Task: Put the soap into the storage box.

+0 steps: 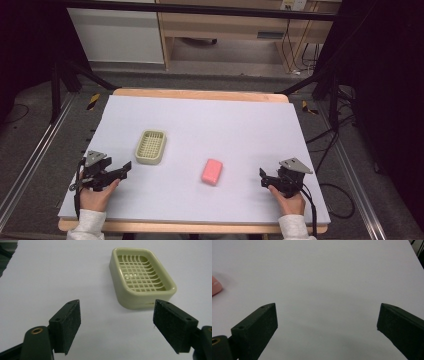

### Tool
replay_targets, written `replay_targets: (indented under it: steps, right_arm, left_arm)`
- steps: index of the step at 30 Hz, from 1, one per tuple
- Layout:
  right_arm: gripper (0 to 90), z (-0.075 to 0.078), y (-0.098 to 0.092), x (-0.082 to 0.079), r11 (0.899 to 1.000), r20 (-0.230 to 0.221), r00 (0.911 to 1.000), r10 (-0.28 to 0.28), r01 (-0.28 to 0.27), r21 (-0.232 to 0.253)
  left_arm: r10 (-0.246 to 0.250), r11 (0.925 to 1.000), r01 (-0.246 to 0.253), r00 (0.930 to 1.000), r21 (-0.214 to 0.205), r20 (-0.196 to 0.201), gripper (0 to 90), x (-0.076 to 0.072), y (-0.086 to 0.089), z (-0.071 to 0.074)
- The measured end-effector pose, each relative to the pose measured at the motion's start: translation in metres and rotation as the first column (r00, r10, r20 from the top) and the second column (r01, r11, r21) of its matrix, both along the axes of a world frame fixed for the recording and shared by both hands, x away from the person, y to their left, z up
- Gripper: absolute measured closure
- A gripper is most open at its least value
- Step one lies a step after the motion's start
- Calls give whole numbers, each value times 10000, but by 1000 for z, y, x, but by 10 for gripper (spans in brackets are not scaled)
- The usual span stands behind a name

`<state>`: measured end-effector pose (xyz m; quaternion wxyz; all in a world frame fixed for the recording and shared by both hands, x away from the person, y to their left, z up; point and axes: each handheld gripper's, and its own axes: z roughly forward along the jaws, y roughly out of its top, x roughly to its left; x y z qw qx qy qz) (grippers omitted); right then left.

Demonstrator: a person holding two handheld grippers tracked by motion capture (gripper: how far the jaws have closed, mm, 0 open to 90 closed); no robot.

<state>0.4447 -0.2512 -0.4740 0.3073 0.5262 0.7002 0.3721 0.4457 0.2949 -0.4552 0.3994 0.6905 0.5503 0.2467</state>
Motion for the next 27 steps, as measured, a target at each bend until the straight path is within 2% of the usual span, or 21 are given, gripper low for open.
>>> replay_targets:
  steps: [4,17,27]
  right_arm:
    - [35,0,-2,0,9999,39,10000,-91,90,110]
    - [39,1,-6,-1,9997,186,9995,-258,257,16]
    - [39,1,-6,-1,9998,192,9996,-218,218,-7]
  left_arm:
    - [-173,9998,173,9998,-69,97,219,-2,-6,5]
    - [-733,9969,742,9968,-272,329,262,-4,-25,17]
    - [-837,9962,845,9958,-190,361,275,-2,-31,23]
